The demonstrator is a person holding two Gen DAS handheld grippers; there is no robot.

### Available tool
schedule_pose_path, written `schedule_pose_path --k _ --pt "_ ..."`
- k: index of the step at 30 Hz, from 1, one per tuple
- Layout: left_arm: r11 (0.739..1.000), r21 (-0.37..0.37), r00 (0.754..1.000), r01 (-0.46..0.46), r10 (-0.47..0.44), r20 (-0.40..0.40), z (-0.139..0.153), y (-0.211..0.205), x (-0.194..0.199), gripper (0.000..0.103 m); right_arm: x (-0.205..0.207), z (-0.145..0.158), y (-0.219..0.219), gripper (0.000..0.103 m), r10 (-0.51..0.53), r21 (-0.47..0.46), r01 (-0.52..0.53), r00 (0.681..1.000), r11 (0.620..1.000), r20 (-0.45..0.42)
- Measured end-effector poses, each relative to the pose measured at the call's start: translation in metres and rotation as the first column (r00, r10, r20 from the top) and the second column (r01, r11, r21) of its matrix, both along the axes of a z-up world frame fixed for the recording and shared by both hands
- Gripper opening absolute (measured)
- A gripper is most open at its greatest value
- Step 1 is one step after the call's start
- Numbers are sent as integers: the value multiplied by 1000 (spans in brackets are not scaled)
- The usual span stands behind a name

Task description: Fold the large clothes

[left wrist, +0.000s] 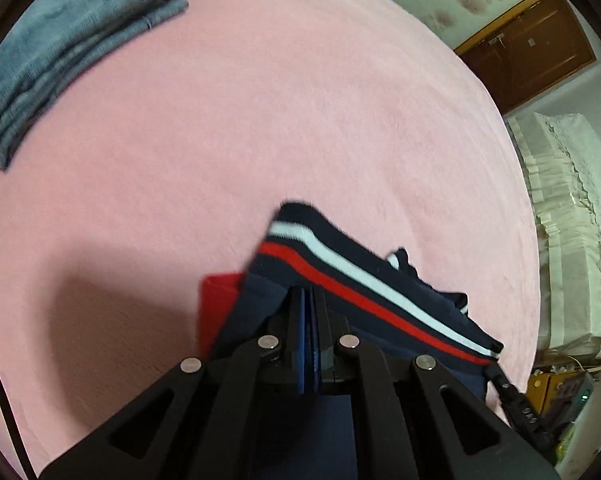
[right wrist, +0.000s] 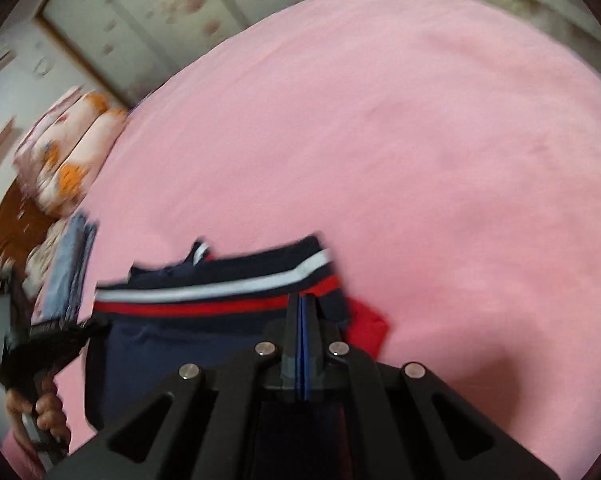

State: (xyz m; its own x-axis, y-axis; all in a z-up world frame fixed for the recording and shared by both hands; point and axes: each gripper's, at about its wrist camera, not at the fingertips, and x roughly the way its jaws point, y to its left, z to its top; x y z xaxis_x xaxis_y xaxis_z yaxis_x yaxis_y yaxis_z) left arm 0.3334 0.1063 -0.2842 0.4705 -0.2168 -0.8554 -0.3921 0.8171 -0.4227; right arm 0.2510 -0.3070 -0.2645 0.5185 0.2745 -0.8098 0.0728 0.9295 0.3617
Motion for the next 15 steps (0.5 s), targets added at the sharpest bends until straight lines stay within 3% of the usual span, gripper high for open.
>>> schedule_pose_path --k 3,6,11,15 --pt "999 20 999 -38 38 3 14 3 -10 3 -7 17 -12 0 -88 -61 90 996 994 30" --pt "997 47 998 -63 64 -26 23 9 -24 7 -13 34 -10 0 -89 31 88 995 996 49" --pt "992 31 991 -119 121 -54 30 17 -63 9 -17 48 25 0 2 133 -7 999 991 37" --pt "981 -30 979 -192 190 -79 20 17 -100 12 -15 31 65 0 94 154 -90 995 984 -21"
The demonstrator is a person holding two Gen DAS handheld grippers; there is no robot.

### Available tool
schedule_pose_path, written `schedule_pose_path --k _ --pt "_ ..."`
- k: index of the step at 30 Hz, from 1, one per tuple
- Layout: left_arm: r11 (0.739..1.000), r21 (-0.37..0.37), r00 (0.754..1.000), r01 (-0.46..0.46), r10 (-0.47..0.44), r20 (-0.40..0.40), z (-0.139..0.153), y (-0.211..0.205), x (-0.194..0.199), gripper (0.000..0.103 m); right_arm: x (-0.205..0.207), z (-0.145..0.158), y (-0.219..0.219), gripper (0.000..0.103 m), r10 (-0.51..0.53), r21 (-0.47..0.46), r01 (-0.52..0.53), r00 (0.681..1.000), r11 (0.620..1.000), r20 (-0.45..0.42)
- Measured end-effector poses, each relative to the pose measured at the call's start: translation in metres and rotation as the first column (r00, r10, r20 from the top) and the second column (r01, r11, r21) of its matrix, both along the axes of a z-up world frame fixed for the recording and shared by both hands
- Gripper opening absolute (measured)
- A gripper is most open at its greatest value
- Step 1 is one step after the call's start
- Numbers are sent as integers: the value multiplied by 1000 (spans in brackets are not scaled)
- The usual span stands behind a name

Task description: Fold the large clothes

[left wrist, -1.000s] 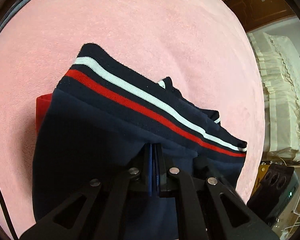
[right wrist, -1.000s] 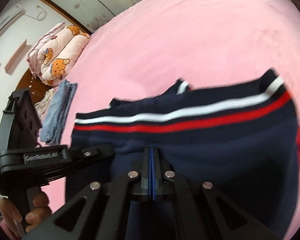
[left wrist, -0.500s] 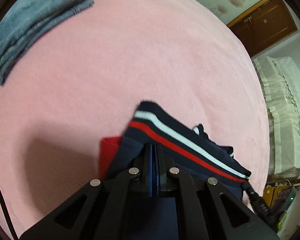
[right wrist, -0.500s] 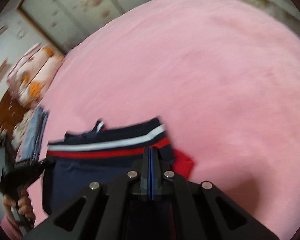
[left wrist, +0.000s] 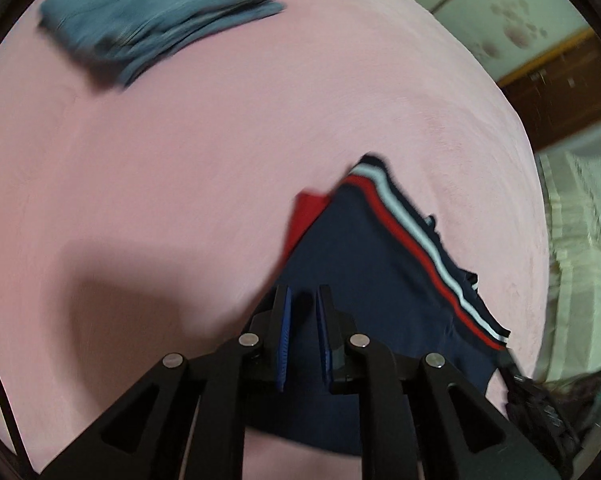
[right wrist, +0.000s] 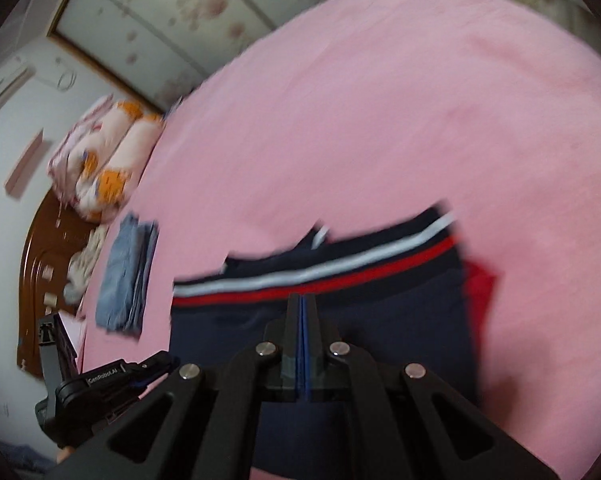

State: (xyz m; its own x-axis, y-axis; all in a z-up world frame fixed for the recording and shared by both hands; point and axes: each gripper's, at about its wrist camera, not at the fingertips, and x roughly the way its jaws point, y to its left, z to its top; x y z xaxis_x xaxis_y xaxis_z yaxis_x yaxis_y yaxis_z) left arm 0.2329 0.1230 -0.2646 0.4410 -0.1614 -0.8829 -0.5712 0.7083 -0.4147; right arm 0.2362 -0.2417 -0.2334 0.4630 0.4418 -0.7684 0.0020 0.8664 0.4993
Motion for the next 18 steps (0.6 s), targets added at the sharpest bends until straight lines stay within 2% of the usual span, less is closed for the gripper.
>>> schedule_pose_path --k 3,5,7,9,12,13,18 --pt "998 -49 999 -46 46 -6 -7 6 -29 15 3 -27 29 0 44 -2 -45 994 999 -95" --pt "994 -89 998 -63 63 -5 -12 9 -44 24 -2 -44 44 0 50 -8 -51 987 999 -154" --pt "990 -121 997 -76 75 -15 -18 13 -58 45 -12 -58 57 0 33 -48 -43 981 998 -189" --pt "984 -156 997 -82 80 -17 -25 6 -61 48 -16 -59 58 0 16 -64 -27 985 998 -174" --pt "968 -231 995 -99 88 -55 -41 3 -71 48 -16 -66 53 0 -19 -39 11 978 999 -208" --pt "960 -262 995 -98 89 -46 -46 2 -76 49 -14 -68 52 0 -20 -37 12 976 999 -215" --pt "931 -351 995 -103 103 -20 -68 -4 -79 50 -13 -67 59 0 24 -88 -42 978 995 -207"
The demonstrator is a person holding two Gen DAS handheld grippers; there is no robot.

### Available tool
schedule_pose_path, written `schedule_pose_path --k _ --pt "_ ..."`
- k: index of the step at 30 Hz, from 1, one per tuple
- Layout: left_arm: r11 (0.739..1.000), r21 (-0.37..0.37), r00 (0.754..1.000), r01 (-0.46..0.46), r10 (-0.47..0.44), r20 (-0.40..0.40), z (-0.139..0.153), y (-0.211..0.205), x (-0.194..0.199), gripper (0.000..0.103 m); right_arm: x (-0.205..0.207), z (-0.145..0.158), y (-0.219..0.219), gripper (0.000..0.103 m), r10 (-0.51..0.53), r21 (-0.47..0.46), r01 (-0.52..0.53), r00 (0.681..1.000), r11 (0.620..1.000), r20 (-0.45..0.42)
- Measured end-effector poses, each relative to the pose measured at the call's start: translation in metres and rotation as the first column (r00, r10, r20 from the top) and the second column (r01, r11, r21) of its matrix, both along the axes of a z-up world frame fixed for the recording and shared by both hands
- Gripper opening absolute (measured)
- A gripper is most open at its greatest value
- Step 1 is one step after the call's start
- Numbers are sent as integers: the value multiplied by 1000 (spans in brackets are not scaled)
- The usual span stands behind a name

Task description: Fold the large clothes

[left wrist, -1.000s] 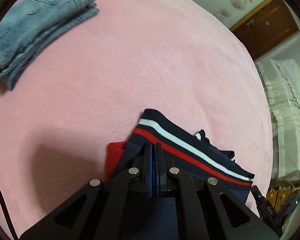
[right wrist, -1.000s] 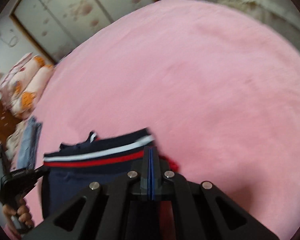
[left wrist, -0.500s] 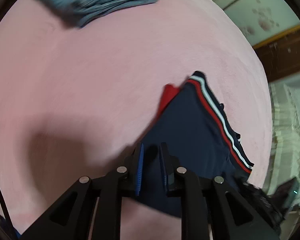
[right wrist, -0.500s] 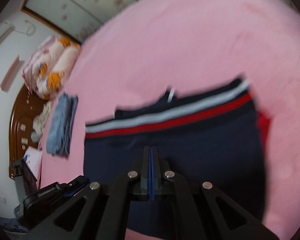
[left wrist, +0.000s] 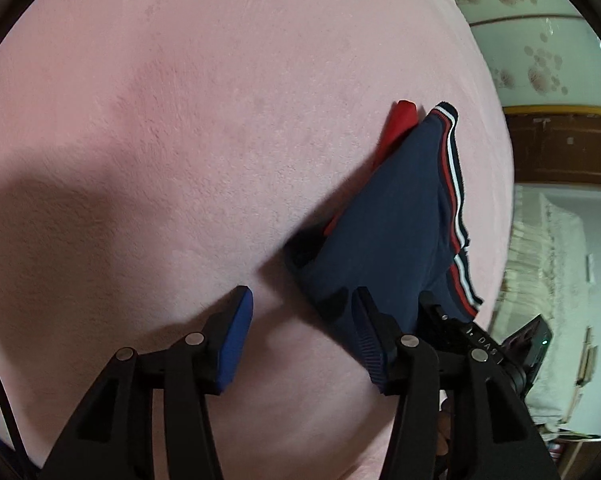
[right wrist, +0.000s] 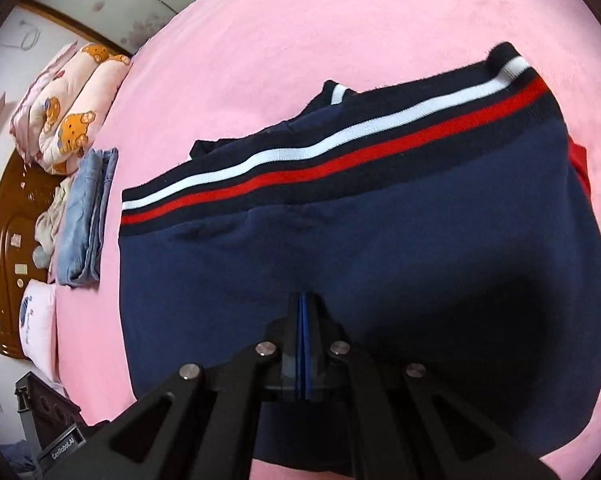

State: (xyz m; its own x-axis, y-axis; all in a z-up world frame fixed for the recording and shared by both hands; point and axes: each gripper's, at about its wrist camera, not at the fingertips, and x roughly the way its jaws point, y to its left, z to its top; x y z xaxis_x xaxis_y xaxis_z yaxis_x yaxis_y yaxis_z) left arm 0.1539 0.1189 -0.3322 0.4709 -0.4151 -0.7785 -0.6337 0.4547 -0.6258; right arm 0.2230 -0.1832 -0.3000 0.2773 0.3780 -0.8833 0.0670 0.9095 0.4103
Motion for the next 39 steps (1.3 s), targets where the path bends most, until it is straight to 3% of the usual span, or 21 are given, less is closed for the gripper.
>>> schedule_pose_path --k 3,6,8,14,16,21,23,27,30,33,36,39 --pt "996 -82 998 -30 34 47 -14 5 2 51 1 -3 -7 0 -59 52 61 997 997 -39" --pt "976 -199 987 -83 108 117 -27 15 4 51 -1 -4 -10 0 -92 70 95 995 993 -48" --pt "973 -221 984 -71 104 146 -31 17 9 51 -3 -3 -11 0 -107 70 110 993 992 -49" --pt "976 -211 983 62 -22 183 -28 14 38 46 -8 -6 -17 0 -190 105 197 979 975 -70" --pt "975 -204 980 84 -43 197 -27 13 47 26 -11 -7 -20 0 -205 113 211 977 971 -64" --pt "981 -142 960 129 -88 266 -11 1 58 25 -22 -9 -28 0 -222 145 225 974 963 -34" --pt "981 -127 946 148 -103 308 1 -2 63 24 -25 -9 -31 0 -215 157 217 976 964 -29" --pt "970 -112 893 217 -150 425 34 -17 63 23 -30 -10 -40 0 -201 188 201 979 961 -21" --pt "958 -53 854 282 -226 470 59 -38 68 23 -32 -10 -44 0 -184 212 185 983 960 -22" --pt "939 -15 814 344 -290 503 84 -70 73 23 -32 -12 -52 0 -161 250 166 986 954 -38" --pt "907 75 766 414 -392 509 105 -119 78 23 -33 -13 -64 0 -144 293 158 987 943 -70" --pt "886 122 751 447 -446 488 110 -153 78 23 -31 -14 -77 0 -93 301 120 990 946 -104"
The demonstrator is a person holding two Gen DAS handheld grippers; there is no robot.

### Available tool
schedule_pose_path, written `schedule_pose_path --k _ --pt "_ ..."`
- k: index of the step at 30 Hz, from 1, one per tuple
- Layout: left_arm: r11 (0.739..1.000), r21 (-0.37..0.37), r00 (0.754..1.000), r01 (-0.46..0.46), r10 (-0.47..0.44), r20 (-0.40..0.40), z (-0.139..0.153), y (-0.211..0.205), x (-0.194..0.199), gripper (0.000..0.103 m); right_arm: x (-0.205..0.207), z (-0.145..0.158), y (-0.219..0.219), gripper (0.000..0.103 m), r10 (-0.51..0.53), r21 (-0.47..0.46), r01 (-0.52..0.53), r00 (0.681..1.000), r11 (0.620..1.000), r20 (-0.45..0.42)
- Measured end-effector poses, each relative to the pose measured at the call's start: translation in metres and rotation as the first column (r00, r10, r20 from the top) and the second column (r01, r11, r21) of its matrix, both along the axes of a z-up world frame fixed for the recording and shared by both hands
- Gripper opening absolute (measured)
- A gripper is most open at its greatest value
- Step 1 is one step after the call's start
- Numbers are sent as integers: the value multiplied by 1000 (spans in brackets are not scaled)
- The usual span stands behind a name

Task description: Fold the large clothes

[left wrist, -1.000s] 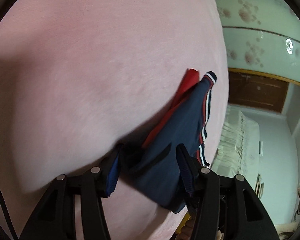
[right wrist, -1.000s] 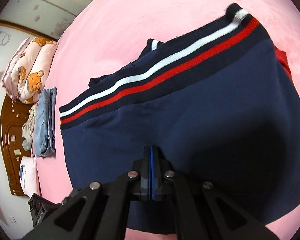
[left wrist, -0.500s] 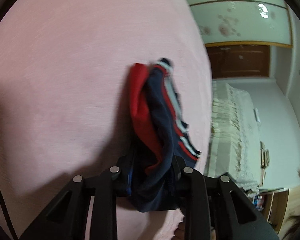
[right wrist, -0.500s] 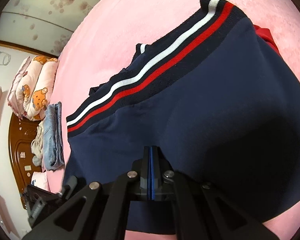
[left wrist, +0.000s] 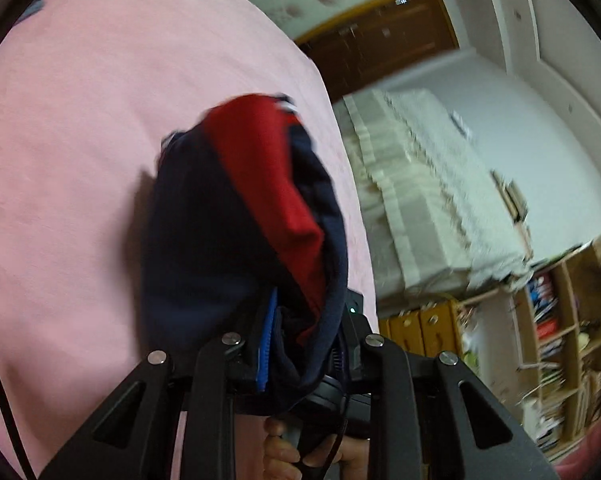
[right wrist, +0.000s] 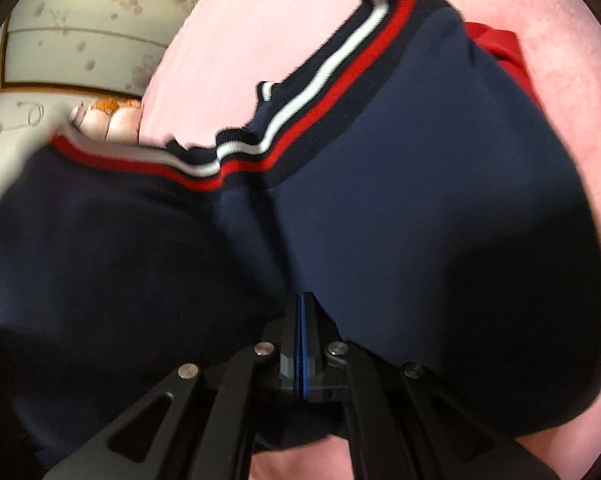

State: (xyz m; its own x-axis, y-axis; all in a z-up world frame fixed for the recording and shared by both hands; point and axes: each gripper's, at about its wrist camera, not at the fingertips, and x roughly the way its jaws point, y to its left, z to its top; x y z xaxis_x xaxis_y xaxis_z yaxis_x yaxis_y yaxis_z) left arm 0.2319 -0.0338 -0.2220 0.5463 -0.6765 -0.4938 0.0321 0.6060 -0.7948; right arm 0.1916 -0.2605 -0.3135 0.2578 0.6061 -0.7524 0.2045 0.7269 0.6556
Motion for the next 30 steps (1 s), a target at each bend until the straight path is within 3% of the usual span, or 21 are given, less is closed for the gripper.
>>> schedule_pose_path --k 5,8,11,13,14,17,18,19,21,25,29,30 --pt "997 80 998 -10 14 -56 -2 -44 4 23 3 3 -31 0 69 99 -63 996 993 -51" --pt "991 132 993 -11 26 -112 -10 -58 8 24 3 17 -57 0 87 122 -83 996 989 -31" --pt "977 212 983 29 10 -181 -20 -74 11 26 4 32 -93 0 44 40 -44 999 998 -16" --pt "965 256 973 63 -1 -232 -29 -83 12 28 5 37 -120 0 -5 48 6 1000 999 -14" --pt "955 287 969 80 -7 -246 -31 -88 11 29 6 39 -133 5 -33 53 34 999 998 -10" --pt "926 359 968 114 -22 -251 -27 -97 8 38 10 47 -153 5 -49 34 49 999 998 3" --pt "918 374 967 135 -39 -253 -23 -101 6 48 12 51 -158 5 -49 24 49 999 999 11" --pt "914 376 965 149 -51 -258 -21 -101 2 58 15 55 -161 5 -46 27 46 999 999 20" --pt "909 380 959 171 -66 -275 -10 -105 0 67 19 62 -159 5 -38 60 36 999 998 37" --pt "881 448 957 152 -18 -290 6 -110 -9 67 36 73 -139 5 31 114 -37 998 993 54" --pt "862 498 956 95 61 -289 13 -81 -16 68 46 71 -99 29 113 61 -116 992 991 48" --pt "862 501 954 81 79 -290 13 -74 -17 68 48 70 -91 30 131 47 -133 990 990 41"
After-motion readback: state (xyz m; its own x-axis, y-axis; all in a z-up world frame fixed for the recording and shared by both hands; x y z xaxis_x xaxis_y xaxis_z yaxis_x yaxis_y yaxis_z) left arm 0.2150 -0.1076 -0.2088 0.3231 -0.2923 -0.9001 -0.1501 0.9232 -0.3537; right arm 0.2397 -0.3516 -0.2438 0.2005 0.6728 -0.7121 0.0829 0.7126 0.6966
